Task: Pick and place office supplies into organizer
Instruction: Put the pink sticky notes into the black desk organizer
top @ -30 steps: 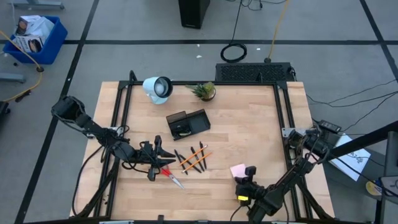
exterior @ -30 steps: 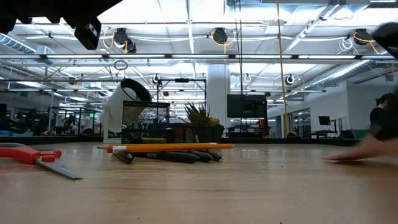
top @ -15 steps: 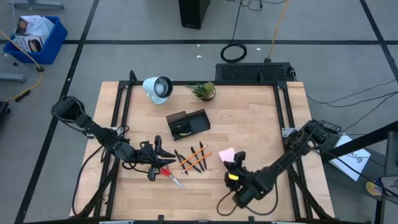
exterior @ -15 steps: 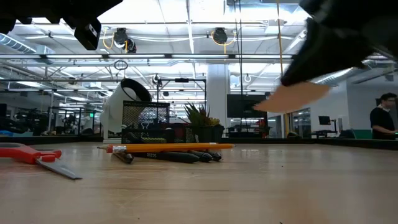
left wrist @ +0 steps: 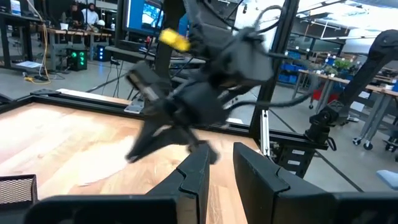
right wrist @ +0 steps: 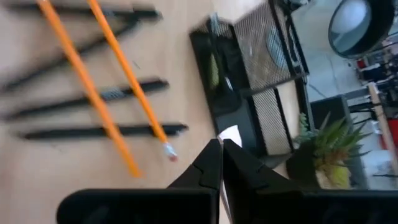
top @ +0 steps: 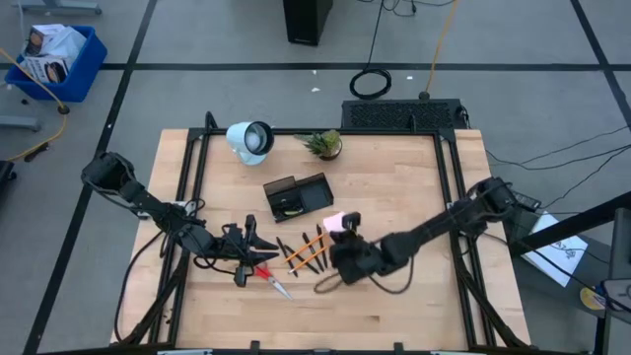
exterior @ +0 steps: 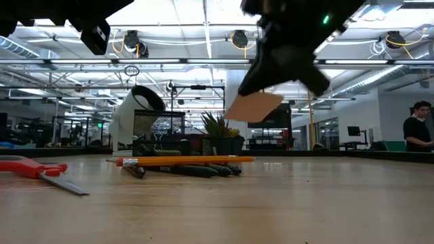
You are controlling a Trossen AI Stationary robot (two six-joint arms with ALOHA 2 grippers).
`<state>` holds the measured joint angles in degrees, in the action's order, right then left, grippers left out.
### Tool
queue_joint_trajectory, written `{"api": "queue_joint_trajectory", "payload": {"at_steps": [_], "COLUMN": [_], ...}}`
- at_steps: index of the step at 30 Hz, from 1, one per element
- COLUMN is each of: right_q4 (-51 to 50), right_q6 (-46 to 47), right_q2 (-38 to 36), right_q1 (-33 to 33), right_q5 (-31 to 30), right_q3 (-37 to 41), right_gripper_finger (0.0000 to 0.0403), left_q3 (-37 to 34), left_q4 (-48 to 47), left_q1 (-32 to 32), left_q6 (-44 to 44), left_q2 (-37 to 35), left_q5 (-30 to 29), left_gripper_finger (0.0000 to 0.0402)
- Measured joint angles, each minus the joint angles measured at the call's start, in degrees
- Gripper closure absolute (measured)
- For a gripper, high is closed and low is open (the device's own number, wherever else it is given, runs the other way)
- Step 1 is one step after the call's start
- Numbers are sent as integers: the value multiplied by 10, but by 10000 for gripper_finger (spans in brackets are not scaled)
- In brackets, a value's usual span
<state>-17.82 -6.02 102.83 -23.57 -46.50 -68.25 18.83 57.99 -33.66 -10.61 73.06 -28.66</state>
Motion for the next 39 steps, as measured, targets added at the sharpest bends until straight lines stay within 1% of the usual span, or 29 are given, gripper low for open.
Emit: {"api": "queue_joint_trajectory", "payload": {"at_steps": [3, 7, 11, 17, 24, 31, 34, 39], "right_q4": [45, 129, 175, 210, 239, 261, 268, 269], "right_q6": [-44, -98, -134, -167, -188, -188, -188, -188], "right_q2": [1, 0, 0, 0, 0, 0, 0, 0], "right_q1": [30, 69, 94, 120, 150, 177, 191, 211], "right_q5": [5, 48, 49, 64, 121, 144, 179, 187], "right_q3": [21, 51, 60, 61, 62, 62, 62, 62], "right_gripper_finger": [401, 401, 401, 401, 401, 401, 401, 401], "left_q3": [0, 0, 0, 0, 0, 0, 0, 0], "left_q4": [0, 0, -3, -9, -10, -9, -9, -9], "left_q1": [0, 0, 0, 8, 9, 10, 10, 10], "left_q6": [1, 2, 3, 0, -3, -2, -2, -2], "left_q2": [0, 0, 0, 0, 0, 0, 0, 0], "left_q5": [0, 0, 0, 0, 0, 0, 0, 0], "left_gripper_finger": [325, 325, 325, 325, 325, 325, 325, 325]}}
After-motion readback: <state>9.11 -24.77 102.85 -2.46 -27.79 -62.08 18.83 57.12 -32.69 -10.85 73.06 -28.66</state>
